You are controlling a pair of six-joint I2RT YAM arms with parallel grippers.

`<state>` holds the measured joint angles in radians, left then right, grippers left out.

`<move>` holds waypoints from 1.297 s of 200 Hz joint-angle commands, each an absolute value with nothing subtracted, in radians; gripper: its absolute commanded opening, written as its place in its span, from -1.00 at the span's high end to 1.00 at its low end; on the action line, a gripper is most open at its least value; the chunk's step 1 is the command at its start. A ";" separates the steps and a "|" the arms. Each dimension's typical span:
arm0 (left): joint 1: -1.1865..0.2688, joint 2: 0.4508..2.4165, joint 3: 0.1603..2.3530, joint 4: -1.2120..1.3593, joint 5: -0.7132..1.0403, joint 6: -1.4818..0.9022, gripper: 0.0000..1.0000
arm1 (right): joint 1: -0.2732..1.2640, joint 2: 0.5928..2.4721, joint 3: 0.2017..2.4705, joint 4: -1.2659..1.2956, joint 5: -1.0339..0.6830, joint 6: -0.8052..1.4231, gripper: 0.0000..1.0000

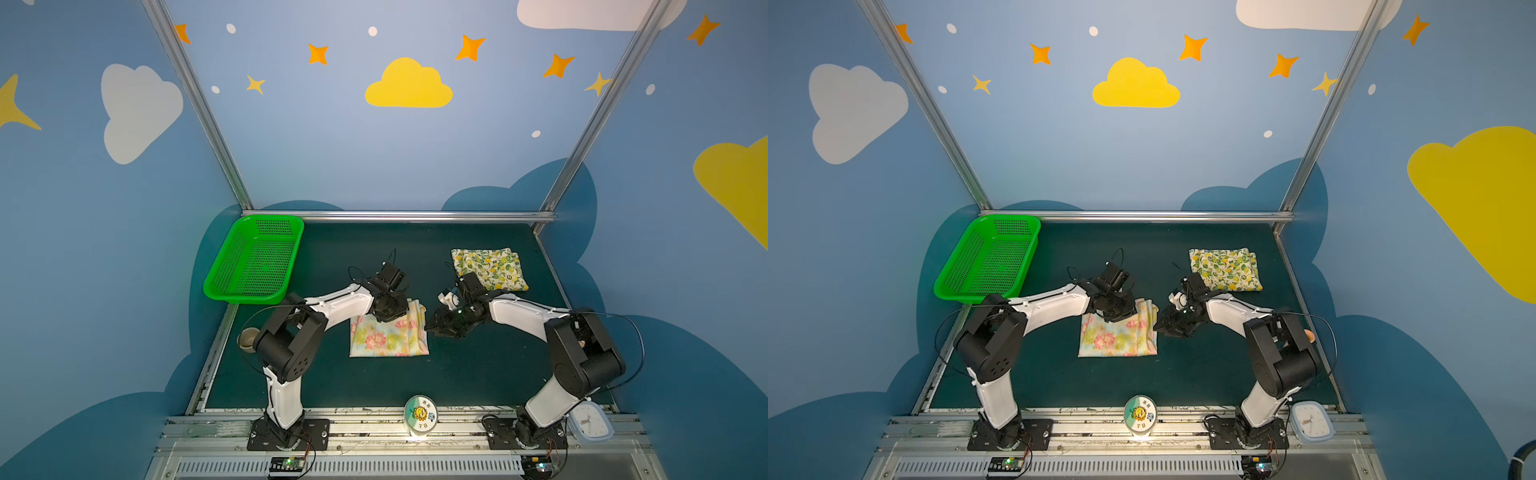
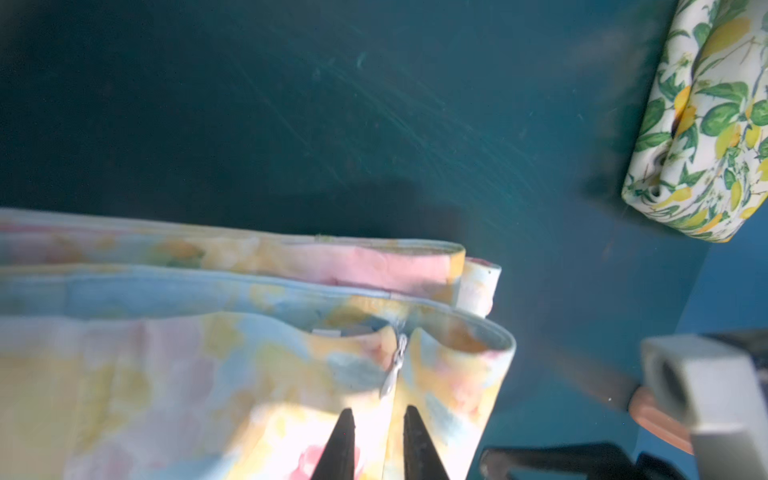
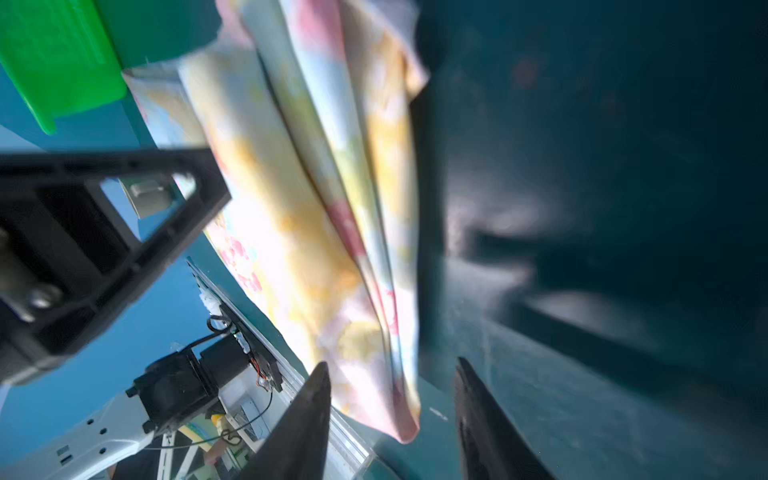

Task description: Fold and stack the skirts

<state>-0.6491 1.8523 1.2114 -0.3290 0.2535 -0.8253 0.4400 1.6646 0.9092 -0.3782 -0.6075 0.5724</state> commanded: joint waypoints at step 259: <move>-0.707 1.925 1.185 -0.348 0.271 -0.854 0.65 | 0.497 1.951 0.872 0.010 -0.738 0.627 -0.27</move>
